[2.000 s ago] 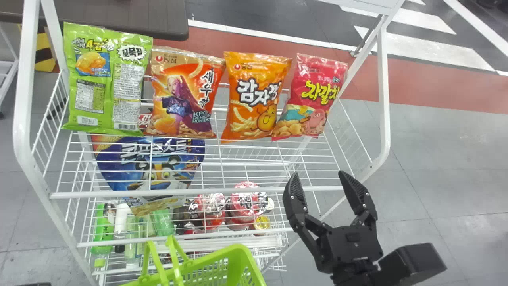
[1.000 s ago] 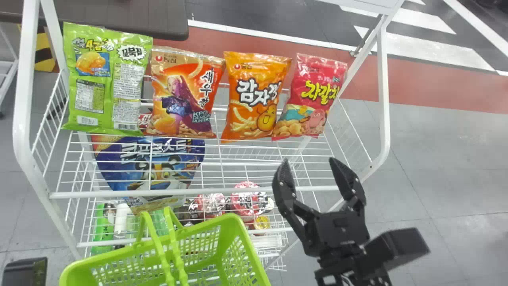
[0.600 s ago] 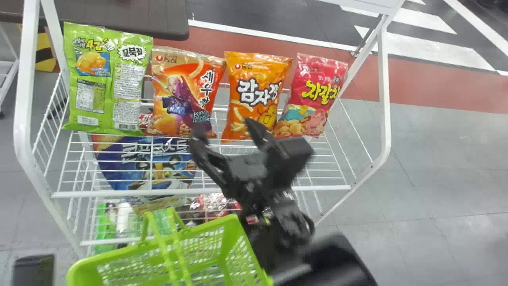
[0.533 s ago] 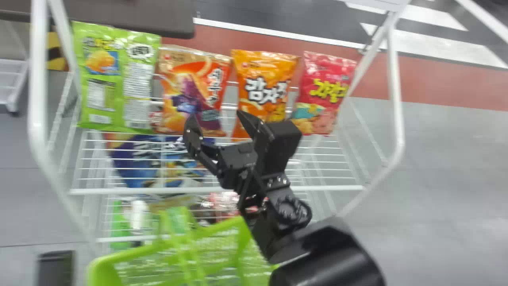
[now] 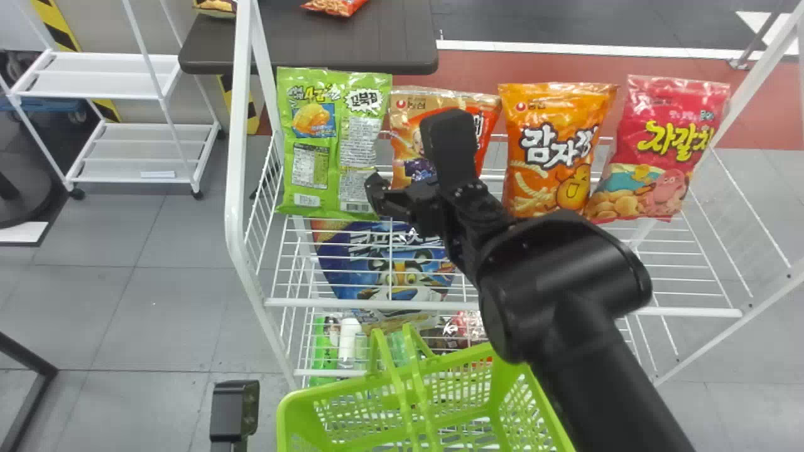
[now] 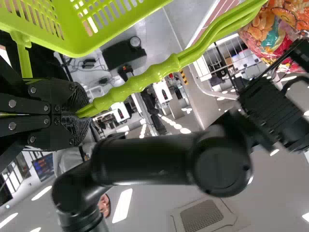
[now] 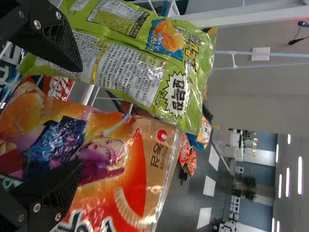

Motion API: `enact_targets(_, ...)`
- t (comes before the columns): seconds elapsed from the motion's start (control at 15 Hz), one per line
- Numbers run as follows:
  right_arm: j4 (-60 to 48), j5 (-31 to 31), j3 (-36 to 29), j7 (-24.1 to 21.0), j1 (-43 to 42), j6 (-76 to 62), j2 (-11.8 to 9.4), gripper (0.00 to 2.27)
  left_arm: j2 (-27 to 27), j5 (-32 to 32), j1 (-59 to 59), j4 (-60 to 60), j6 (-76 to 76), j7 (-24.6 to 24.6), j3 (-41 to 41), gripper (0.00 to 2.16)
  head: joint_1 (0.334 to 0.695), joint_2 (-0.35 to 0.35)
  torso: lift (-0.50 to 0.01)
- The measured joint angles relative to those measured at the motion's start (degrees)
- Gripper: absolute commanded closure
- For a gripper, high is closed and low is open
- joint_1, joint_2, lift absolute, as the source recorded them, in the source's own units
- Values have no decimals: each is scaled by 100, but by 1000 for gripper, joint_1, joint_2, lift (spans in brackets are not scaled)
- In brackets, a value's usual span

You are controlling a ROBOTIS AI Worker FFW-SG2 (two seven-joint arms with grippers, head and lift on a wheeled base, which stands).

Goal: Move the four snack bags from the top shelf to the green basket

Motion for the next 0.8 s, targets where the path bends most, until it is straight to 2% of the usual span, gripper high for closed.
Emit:
enact_targets(0.2, 473, -188, 277, -43, -341, -241, 0, 194, 34, 88, -84, 54, -23, -5, 33, 2081, 695, 25, 0)
enact_targets(0.33, 589, -248, 404, -33, -452, -292, 0, 350, 37, 119, -154, 98, -23, -7, 41, 2081, 695, 50, 0)
enact_targets(0.47, 735, -316, 433, 46, -609, -281, 0, 961, 35, 127, -223, 150, -12, -2, 14, 2081, 695, 53, 0)
enact_targets(0.53, 793, -323, 439, 168, -690, -230, 0, 1568, 31, 128, -250, 172, -7, -2, 2, 2081, 695, 54, 0)
enact_targets(0.6, 845, -324, 443, 346, -774, -128, 0, 2000, 29, 128, -267, 186, -7, 0, -7, 2081, 695, 59, 0)
enact_targets(0.8, 874, -245, 438, 739, -870, 109, 0, 2162, 31, 128, -282, 192, -6, 19, -12, 2081, 695, 65, 0)
